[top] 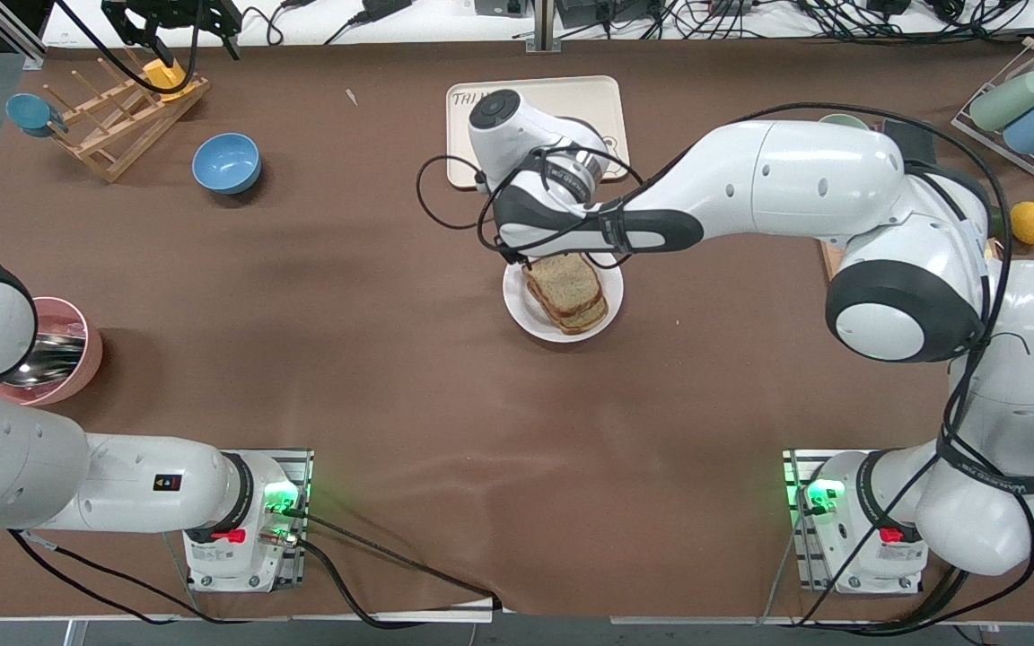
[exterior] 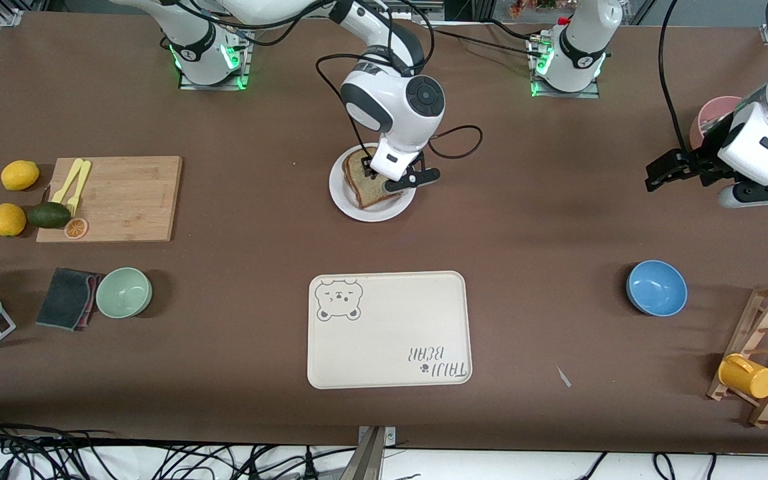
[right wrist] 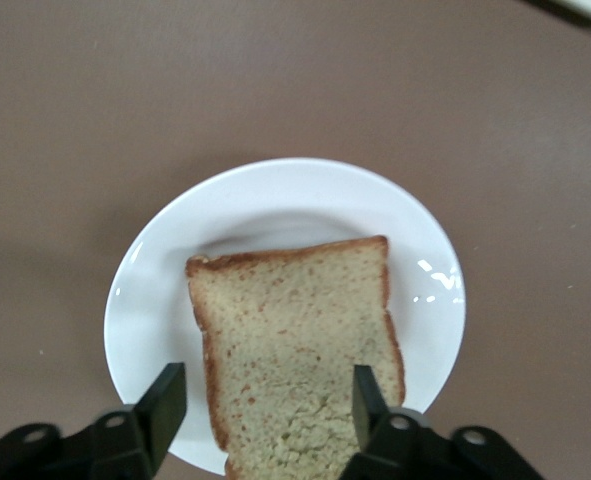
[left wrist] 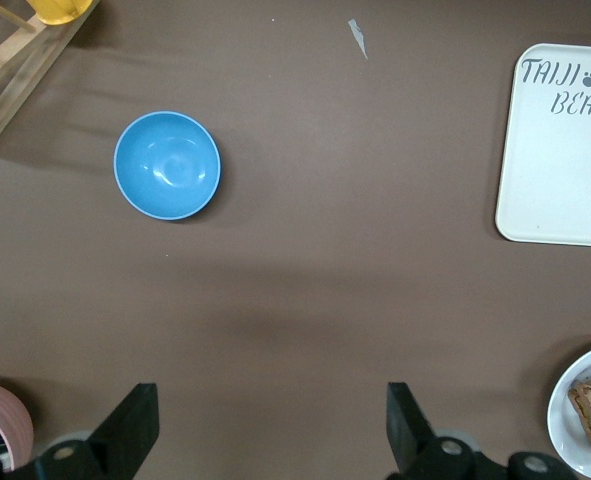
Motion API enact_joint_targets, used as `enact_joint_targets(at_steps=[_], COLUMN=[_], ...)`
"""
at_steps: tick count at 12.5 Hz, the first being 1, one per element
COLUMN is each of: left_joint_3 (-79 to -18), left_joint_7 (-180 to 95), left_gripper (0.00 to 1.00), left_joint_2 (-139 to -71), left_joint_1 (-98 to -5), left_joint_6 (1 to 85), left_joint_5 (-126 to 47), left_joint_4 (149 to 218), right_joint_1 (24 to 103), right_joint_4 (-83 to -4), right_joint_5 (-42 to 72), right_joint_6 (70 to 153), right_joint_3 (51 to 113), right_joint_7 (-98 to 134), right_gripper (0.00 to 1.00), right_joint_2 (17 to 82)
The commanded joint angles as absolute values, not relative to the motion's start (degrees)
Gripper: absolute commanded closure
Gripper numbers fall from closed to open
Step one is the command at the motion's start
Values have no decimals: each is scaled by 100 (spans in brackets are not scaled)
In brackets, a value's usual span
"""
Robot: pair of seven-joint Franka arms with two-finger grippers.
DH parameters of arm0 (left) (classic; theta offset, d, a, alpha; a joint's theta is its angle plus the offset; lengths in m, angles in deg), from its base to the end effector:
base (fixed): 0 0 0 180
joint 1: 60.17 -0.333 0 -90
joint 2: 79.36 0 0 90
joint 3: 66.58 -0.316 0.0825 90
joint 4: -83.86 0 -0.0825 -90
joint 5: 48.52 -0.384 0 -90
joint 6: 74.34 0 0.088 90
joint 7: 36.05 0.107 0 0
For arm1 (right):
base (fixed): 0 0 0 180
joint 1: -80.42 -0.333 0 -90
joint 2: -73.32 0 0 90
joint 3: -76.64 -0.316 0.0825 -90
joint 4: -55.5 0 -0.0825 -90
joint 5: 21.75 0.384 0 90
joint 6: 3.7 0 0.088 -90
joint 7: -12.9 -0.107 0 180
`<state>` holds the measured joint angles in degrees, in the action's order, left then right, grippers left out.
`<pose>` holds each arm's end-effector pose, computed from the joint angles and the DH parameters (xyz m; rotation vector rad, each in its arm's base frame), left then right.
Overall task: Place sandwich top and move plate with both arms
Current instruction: 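Withdraw the right gripper back toward the cutting board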
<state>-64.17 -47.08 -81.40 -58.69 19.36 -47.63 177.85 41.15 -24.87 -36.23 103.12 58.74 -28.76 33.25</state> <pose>0.5664 -0.0397 0.5771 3.1231 0.1969 -0.0665 0.4298 0.5554 0.2897 2.9278 0.4725 -0.1640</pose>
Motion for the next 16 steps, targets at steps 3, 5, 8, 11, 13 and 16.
enact_joint_targets(at_steps=[3,5,8,11,13,16], left_joint_3=[-6403,-6403,-6403,-6412,-6430,-6447], left_joint_7=[-4739,-4748,-4748,-4739,-4739,-4686], left_gripper=[0,0,0,0,0,0], left_joint_2=[-8164,-8164,-8164,-8243,-8252,-8296], left_joint_1=[-5894,-5877,-5903,-5938,-5947,-5982], left_joint_6=[1821,1821,1821,1821,1821,1830], left_joint_5=[-4649,-4649,-4649,-4649,-4658,-4667], left_joint_4=[17658,17658,17667,17676,17685,17685], right_joint_1=[5261,5894,6249,6258,6258,6554], right_joint_4=[-2474,-2492,-2483,-2483,-2492,-2605], right_joint_5=[-3100,-2756,-2570,-2623,-2588,-2360], right_joint_6=[9764,9764,9694,9676,9117,8999], right_joint_3=[5844,5958,6378,6844,7283,7795], right_joint_7=[-2849,-2867,-2849,-2815,-2203,-1149], right_gripper=[0,0,0,0,0,0], right_joint_2=[4350,4781,5204,5617,5898,6337])
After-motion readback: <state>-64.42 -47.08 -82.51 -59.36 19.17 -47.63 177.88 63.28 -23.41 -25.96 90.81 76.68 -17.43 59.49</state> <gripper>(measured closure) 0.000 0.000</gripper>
